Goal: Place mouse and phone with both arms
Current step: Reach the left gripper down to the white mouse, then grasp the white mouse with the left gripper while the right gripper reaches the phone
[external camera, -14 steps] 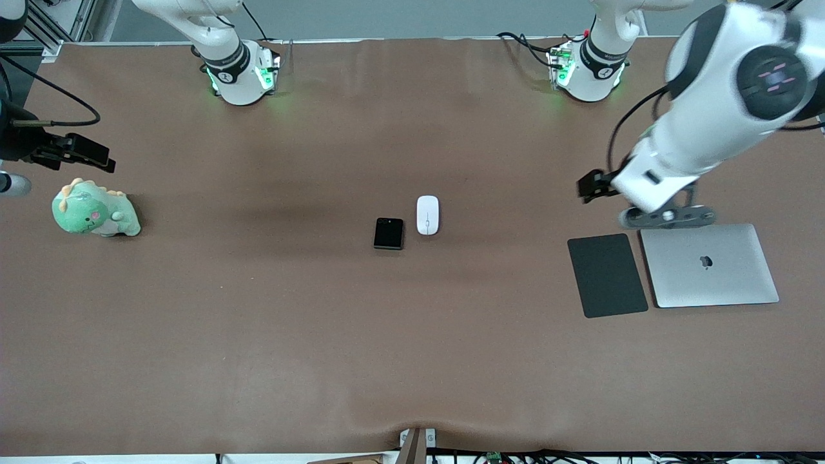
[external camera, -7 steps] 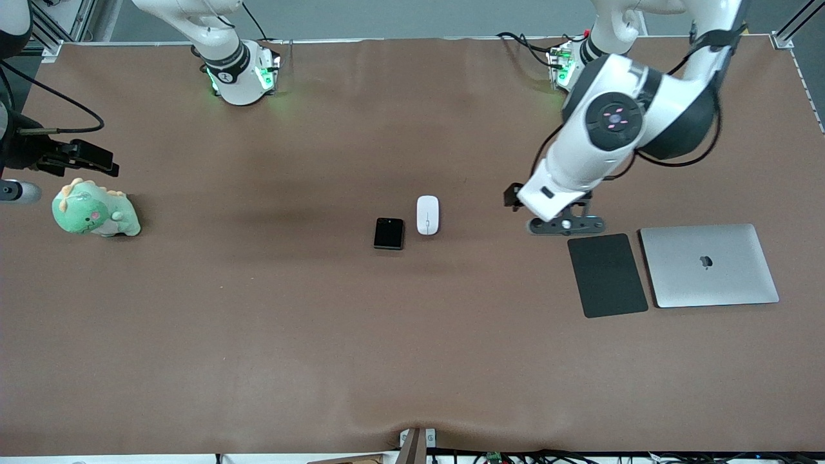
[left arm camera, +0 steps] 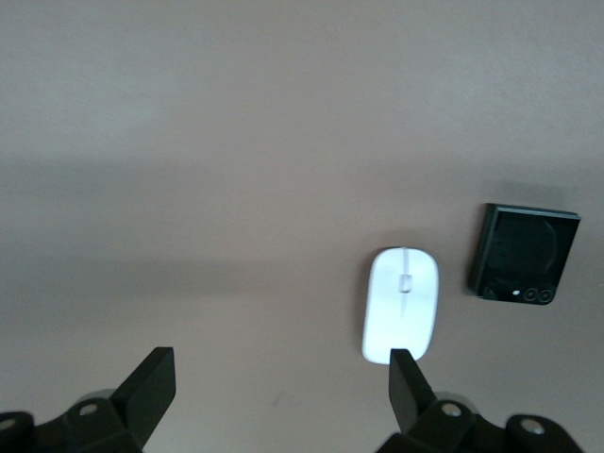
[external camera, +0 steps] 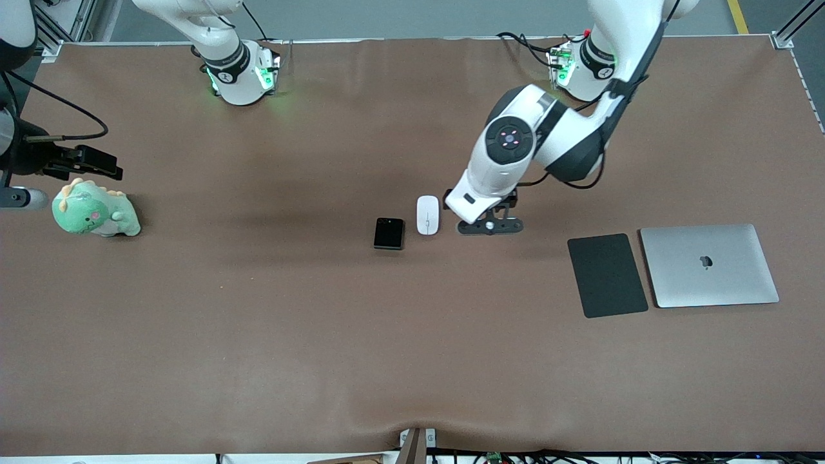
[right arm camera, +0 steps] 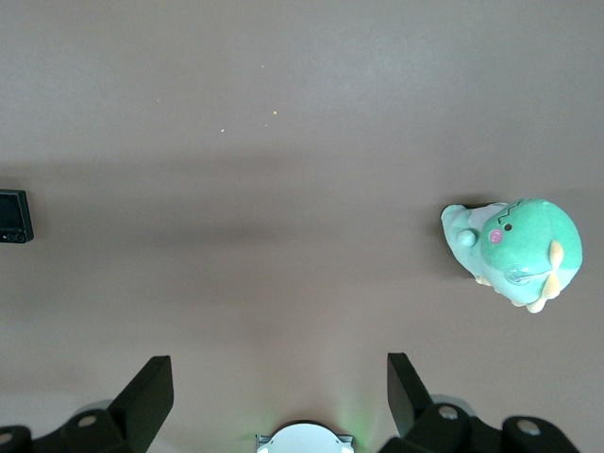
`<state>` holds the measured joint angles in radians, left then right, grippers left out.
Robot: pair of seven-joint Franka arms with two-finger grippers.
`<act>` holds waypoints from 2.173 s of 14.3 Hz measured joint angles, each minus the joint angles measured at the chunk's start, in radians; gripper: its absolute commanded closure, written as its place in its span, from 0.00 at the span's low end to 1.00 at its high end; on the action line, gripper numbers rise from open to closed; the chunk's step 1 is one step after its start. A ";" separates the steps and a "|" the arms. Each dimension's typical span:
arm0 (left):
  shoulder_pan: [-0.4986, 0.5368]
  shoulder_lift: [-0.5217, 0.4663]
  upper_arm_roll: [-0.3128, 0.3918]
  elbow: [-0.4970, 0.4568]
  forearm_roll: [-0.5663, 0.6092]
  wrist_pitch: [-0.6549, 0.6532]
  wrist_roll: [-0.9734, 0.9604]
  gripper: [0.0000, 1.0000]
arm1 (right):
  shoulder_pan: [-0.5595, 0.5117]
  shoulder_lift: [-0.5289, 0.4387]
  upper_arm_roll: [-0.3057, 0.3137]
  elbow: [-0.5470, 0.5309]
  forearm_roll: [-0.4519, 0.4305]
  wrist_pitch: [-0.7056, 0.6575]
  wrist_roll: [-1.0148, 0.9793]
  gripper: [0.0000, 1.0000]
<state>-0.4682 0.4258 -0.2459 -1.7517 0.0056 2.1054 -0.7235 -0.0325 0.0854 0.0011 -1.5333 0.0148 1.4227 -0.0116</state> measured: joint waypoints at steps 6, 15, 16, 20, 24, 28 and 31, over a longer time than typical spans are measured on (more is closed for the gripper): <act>-0.097 0.140 0.000 0.000 0.001 0.159 -0.081 0.00 | 0.001 0.084 0.005 -0.003 0.006 0.021 -0.003 0.00; -0.150 0.254 0.001 0.002 0.037 0.274 -0.154 0.04 | 0.029 0.232 0.018 0.082 0.022 0.058 -0.007 0.00; -0.151 0.259 0.001 0.002 0.039 0.277 -0.162 0.06 | 0.042 0.237 0.018 0.083 0.023 0.060 -0.007 0.00; -0.154 0.276 0.001 0.006 0.061 0.280 -0.191 0.16 | 0.092 0.260 0.019 0.078 0.024 0.097 -0.003 0.00; -0.160 0.299 0.003 0.019 0.070 0.287 -0.223 0.32 | 0.146 0.278 0.020 0.061 0.037 0.124 0.098 0.00; -0.160 0.302 0.005 0.027 0.074 0.289 -0.242 0.51 | 0.232 0.284 0.023 -0.015 0.048 0.251 0.183 0.00; -0.158 0.302 0.011 0.032 0.081 0.290 -0.242 0.54 | 0.279 0.288 0.024 -0.042 0.069 0.272 0.237 0.00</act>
<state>-0.6258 0.7279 -0.2348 -1.7193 0.0864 2.3954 -0.9656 0.2465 0.3736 0.0248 -1.5751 0.0834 1.6948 0.2257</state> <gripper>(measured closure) 0.379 0.000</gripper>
